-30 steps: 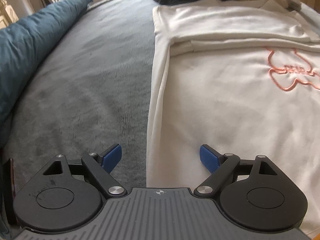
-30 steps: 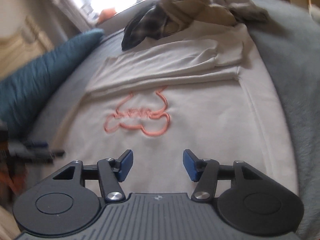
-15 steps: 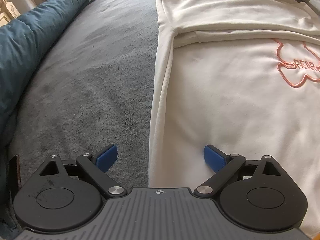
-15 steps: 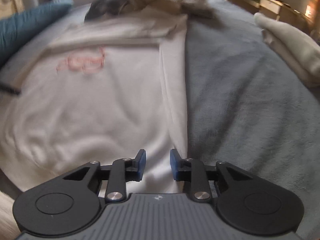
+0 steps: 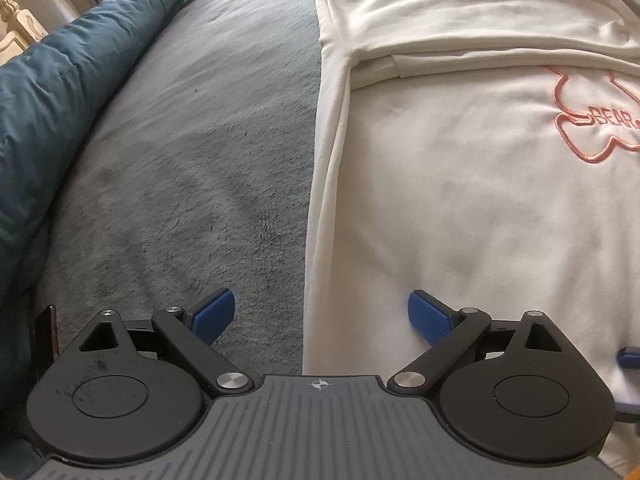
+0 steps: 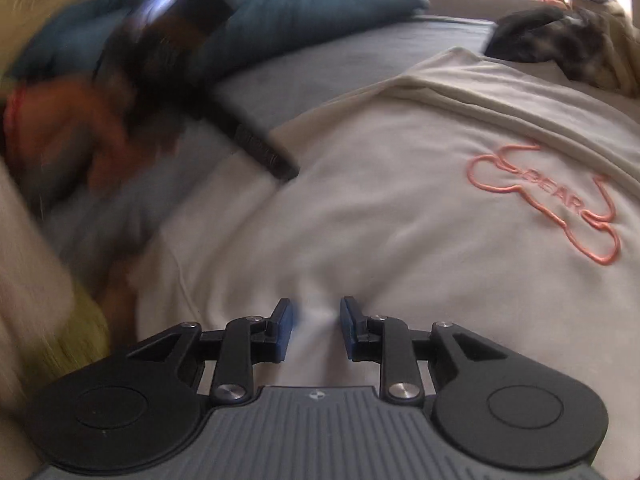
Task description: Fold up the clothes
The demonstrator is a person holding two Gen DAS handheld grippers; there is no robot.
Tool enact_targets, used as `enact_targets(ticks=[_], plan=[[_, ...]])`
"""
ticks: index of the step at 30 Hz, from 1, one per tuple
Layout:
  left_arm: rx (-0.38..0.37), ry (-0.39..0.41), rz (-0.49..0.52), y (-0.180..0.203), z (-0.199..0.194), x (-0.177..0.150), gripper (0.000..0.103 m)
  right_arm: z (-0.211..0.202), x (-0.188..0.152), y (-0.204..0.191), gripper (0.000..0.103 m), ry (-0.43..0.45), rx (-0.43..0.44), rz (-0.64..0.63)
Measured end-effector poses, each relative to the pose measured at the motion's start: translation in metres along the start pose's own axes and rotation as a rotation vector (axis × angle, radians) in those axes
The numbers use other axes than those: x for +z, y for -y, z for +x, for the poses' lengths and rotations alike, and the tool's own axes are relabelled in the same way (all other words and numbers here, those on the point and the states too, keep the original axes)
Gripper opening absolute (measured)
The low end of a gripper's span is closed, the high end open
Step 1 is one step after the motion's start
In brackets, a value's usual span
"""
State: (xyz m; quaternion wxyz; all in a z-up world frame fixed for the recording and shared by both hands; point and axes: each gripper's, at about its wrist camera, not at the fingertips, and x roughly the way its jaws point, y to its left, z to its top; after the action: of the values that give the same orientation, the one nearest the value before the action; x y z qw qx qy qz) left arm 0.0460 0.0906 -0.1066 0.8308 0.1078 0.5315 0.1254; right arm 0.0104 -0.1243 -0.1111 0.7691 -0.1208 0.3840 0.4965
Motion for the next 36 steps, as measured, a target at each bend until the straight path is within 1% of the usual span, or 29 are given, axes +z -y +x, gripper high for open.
enact_targets(ticks=[3, 4, 7, 9, 12, 14, 16, 17, 19, 22, 24, 25, 26, 28, 31, 33, 34, 35, 36], plan=[[-0.006, -0.009, -0.01, -0.002, 0.003, 0.001, 0.095, -0.008, 0.003, 0.007, 0.025, -0.03, 0.024, 0.021], [-0.008, -0.011, -0.014, -0.002, 0.004, 0.001, 0.095, -0.009, 0.008, 0.007, 0.024, -0.028, 0.027, 0.023], [-0.012, -0.017, -0.027, -0.003, 0.006, 0.001, 0.095, -0.006, 0.023, 0.004, 0.024, 0.006, 0.042, 0.013], [-0.013, -0.021, -0.032, -0.004, 0.006, 0.001, 0.096, 0.002, 0.036, -0.004, 0.024, 0.04, 0.083, 0.0], [-0.016, -0.021, -0.035, -0.004, 0.007, 0.001, 0.096, 0.02, 0.048, -0.019, 0.024, 0.058, 0.134, -0.051], [-0.019, -0.018, -0.036, -0.005, 0.007, 0.0, 0.097, 0.035, 0.046, -0.027, 0.024, 0.03, 0.159, -0.072], [-0.023, -0.012, -0.023, -0.007, 0.007, -0.002, 0.097, 0.047, 0.037, -0.03, 0.024, -0.028, 0.157, -0.088], [-0.021, -0.008, -0.018, -0.011, 0.007, -0.005, 0.098, 0.047, 0.033, -0.031, 0.024, -0.039, 0.157, -0.101], [-0.017, 0.001, -0.009, -0.02, 0.006, -0.013, 0.098, 0.038, 0.027, -0.032, 0.024, -0.045, 0.159, -0.127], [-0.028, -0.003, -0.02, -0.042, 0.007, -0.03, 0.098, 0.024, 0.029, -0.028, 0.022, -0.078, 0.147, -0.153], [-0.051, 0.017, -0.03, -0.056, 0.003, -0.04, 0.098, 0.02, 0.035, -0.033, 0.022, -0.065, 0.13, -0.209], [-0.062, 0.031, -0.036, -0.061, 0.0, -0.043, 0.098, 0.02, 0.041, -0.035, 0.022, -0.047, 0.134, -0.221], [-0.071, 0.042, -0.038, -0.064, -0.003, -0.045, 0.098, 0.022, 0.047, -0.037, 0.023, -0.03, 0.144, -0.217], [-0.064, 0.052, -0.026, -0.064, -0.006, -0.047, 0.098, 0.033, 0.055, -0.04, 0.023, -0.007, 0.158, -0.2], [-0.062, 0.064, -0.009, -0.061, -0.009, -0.049, 0.098, 0.053, 0.052, -0.044, 0.023, -0.057, 0.173, -0.173], [-0.061, 0.068, -0.003, -0.062, -0.012, -0.053, 0.098, 0.052, 0.043, -0.047, 0.023, -0.08, 0.212, -0.145], [-0.062, 0.07, -0.002, -0.063, -0.013, -0.055, 0.098, 0.049, 0.039, -0.049, 0.023, -0.095, 0.247, -0.133], [-0.064, 0.074, -0.003, -0.065, -0.014, -0.057, 0.097, 0.046, 0.038, -0.051, 0.022, -0.095, 0.266, -0.128], [-0.066, 0.079, -0.006, -0.069, -0.014, -0.057, 0.097, 0.043, 0.038, -0.052, 0.022, -0.083, 0.264, -0.128]])
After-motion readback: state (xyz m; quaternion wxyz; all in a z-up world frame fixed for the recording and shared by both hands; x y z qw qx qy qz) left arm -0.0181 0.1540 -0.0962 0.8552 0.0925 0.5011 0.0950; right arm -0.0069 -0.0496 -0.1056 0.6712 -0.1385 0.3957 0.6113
